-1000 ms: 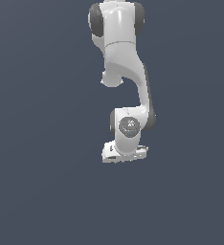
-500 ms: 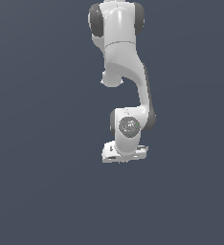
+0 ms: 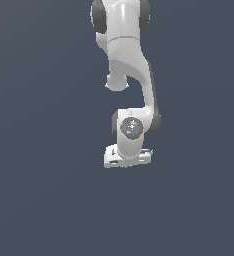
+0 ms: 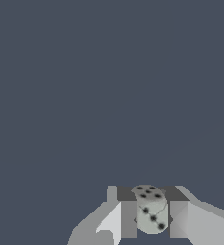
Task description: Pick up the object and move it to a goal position.
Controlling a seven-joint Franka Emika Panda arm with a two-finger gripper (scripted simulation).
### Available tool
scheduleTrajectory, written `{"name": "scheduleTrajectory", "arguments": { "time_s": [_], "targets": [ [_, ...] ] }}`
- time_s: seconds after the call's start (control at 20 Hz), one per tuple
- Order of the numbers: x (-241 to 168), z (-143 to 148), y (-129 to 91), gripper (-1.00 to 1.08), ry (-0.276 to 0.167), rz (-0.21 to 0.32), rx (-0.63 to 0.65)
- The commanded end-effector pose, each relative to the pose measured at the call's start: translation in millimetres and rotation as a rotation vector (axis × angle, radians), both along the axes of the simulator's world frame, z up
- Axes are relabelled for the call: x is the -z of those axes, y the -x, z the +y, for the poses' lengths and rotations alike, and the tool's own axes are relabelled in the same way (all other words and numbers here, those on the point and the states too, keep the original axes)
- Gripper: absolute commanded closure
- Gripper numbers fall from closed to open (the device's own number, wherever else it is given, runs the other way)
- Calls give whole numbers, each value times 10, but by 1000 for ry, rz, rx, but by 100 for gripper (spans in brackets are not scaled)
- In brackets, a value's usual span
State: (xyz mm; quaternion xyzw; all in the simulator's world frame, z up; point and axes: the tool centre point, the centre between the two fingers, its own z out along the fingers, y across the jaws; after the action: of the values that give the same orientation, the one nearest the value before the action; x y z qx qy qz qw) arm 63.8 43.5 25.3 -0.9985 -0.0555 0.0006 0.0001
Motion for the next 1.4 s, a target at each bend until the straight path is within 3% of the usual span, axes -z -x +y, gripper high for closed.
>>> {"name": "scheduleTrajectory", "arguments": {
  "time_s": [0.0, 0.35, 1.35],
  "targets": [
    [-110, -77, 26, 108, 0, -1, 1],
    [-600, -413, 160, 108, 0, -1, 1],
    [-2581, -1756, 646, 108, -2, -2, 1]
  ]
}}
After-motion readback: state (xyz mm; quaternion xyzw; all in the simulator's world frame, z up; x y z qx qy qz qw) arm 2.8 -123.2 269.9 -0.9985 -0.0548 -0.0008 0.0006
